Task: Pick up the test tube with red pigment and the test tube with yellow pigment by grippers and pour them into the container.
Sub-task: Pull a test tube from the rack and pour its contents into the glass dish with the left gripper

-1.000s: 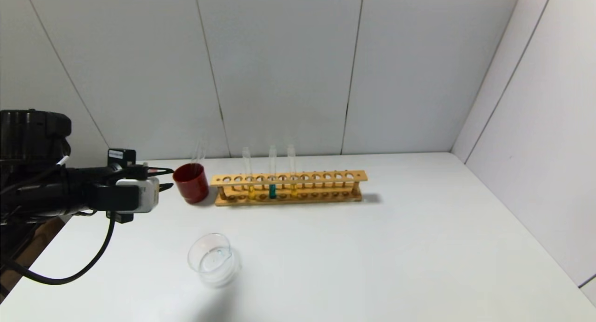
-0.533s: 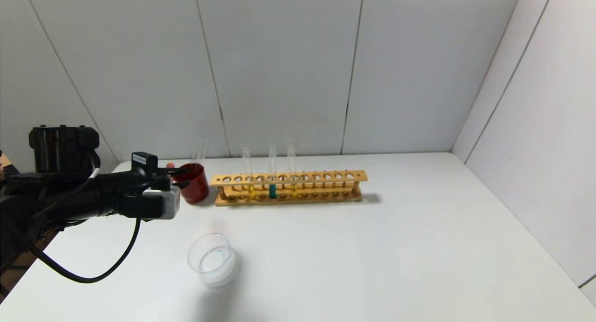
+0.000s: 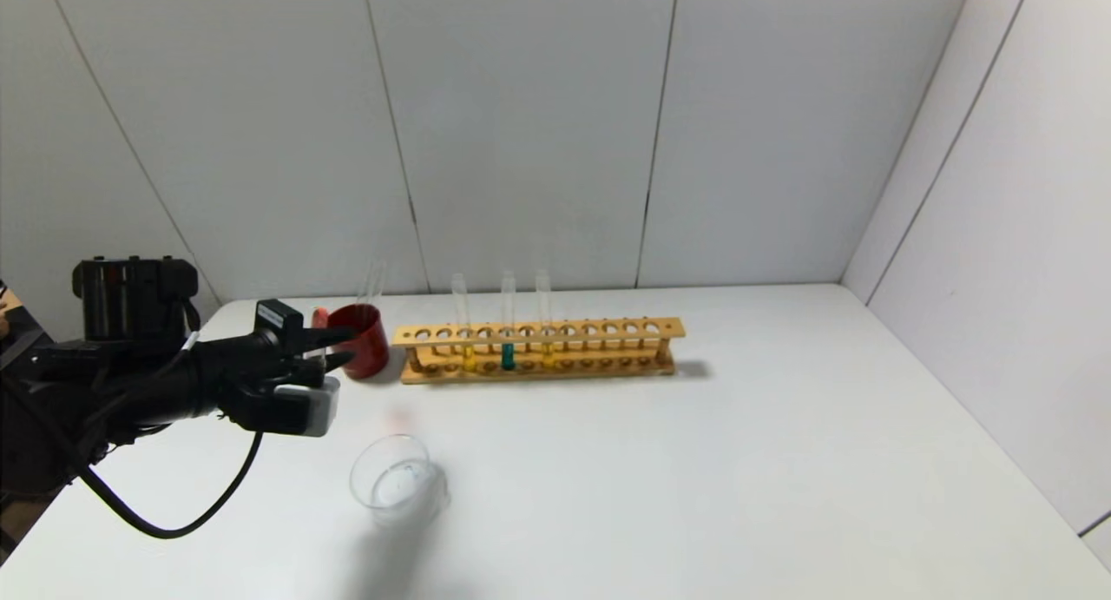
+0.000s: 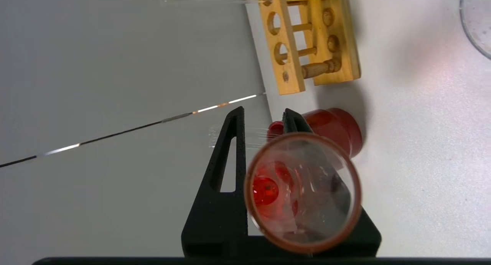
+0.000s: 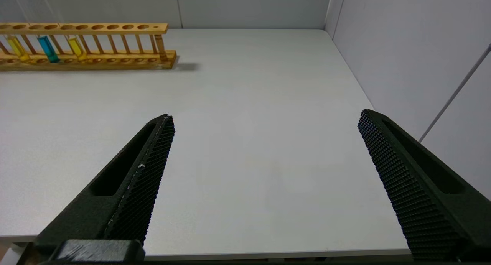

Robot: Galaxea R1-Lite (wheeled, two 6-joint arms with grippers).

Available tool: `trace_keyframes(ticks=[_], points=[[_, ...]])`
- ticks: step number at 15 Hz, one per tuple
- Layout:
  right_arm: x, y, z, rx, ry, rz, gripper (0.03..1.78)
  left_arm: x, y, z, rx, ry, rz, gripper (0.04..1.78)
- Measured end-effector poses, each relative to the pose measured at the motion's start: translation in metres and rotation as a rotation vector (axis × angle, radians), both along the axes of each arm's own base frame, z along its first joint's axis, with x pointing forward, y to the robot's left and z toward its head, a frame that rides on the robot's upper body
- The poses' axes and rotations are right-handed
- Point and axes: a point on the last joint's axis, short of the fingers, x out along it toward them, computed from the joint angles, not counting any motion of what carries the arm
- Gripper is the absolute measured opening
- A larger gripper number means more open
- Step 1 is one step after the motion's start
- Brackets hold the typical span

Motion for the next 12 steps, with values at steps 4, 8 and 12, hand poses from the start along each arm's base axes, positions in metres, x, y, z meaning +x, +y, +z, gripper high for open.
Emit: trace_keyframes(ticks=[4, 8, 12], points=[[0.000, 0.000, 0.000, 0.000, 0.000, 0.000, 1.75, 0.004, -0.007, -0.014, 0.012, 0.042, -0.027, 0.37], [0.000, 0.000, 0.000, 0.000, 0.000, 0.000, 1.75, 0.005, -0.008, -0.020, 0.068, 0.030, -0.061, 0.37], [0.000, 0.000, 0.000, 0.000, 0.000, 0.000, 1.75, 0.008, -0.008, -0.022, 0.075, 0.032, -0.051, 0.37]])
